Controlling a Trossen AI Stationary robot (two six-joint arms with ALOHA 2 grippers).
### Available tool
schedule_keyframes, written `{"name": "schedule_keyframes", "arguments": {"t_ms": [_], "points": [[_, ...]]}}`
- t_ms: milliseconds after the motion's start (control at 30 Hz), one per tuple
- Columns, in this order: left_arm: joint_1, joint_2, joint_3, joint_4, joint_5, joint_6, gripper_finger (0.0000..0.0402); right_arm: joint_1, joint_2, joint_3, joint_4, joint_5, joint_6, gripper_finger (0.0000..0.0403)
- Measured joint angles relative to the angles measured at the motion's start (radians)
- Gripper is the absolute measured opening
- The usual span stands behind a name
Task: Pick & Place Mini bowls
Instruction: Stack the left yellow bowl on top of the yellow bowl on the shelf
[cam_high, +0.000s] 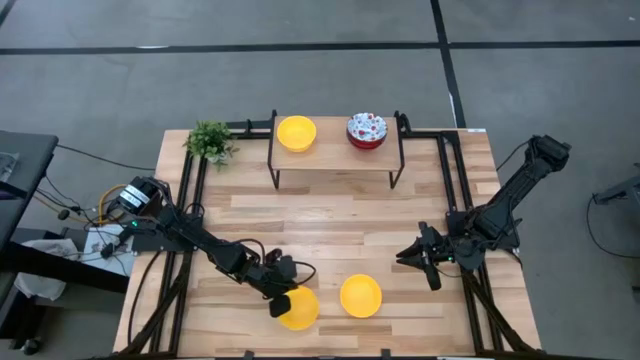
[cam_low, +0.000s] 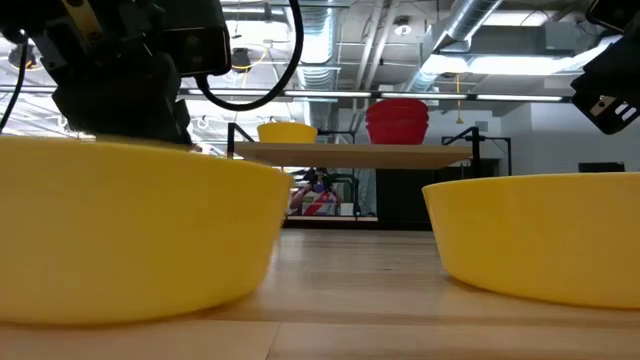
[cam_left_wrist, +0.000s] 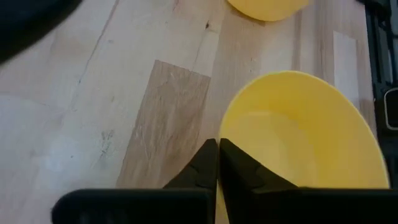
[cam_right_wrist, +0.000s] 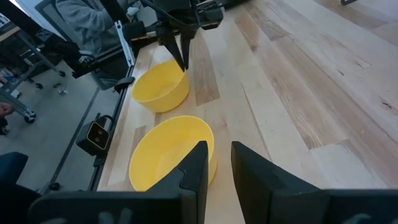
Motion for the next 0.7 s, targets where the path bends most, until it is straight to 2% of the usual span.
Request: {"name": "schedule_keyframes", "arguments": {"t_ms": [167,333,700], "points": [[0.002,-0.014,0.017,-0.002,0.004,-0.063,0.0006,0.000,0.000,0.000,0.000,0.000,0.000,0.0061],[0.041,-0.092,0.061,-0.022,-0.002,-0.069,0.0005,0.000,0.000,0.000,0.000,-0.001,-0.001,0.0061],[0.257,-0.438,0.068,-0.050,-0.105,-0.033,0.0004,-0.001,0.000,0.000,0.002,0.000,-0.001,0.0061]]}}
